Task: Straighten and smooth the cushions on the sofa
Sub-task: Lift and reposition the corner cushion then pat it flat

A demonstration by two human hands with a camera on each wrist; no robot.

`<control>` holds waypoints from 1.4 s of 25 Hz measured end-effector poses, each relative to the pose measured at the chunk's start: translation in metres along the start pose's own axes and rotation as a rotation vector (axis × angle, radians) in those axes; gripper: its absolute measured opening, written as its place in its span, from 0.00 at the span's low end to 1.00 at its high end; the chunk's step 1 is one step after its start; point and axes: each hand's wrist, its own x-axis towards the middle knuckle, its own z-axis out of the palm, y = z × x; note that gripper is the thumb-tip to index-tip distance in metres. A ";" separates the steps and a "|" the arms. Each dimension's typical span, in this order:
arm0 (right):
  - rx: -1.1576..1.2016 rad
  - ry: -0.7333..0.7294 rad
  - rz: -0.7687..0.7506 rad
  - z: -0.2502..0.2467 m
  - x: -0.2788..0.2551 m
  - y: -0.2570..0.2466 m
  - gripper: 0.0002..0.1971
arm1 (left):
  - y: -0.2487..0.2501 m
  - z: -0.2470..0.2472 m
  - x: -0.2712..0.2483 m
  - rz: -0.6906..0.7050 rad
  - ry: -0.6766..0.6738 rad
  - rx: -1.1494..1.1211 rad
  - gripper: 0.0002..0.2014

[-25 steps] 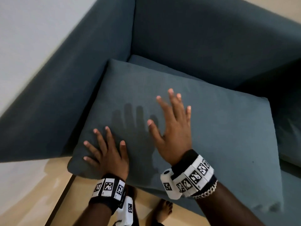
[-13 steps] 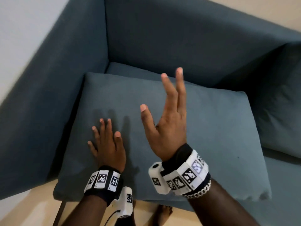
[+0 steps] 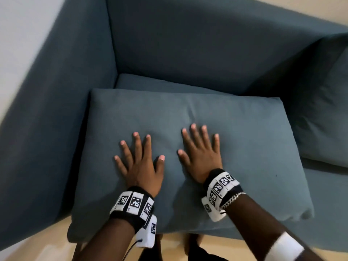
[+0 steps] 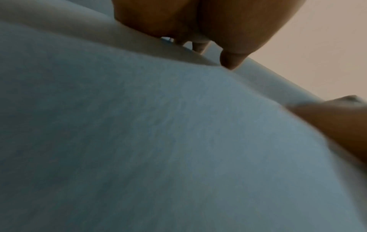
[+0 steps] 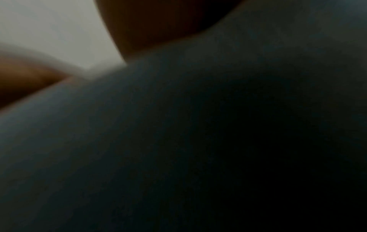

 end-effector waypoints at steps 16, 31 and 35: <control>0.454 0.479 0.087 -0.071 -0.017 0.102 0.34 | 0.115 0.033 -0.002 0.115 -0.046 0.040 0.34; 0.081 -0.257 0.167 -0.034 0.012 0.231 0.39 | 0.235 0.063 -0.003 0.106 -0.139 0.090 0.33; 0.579 0.408 0.157 -0.090 0.003 0.258 0.37 | 0.243 0.073 -0.009 0.119 -0.128 0.148 0.33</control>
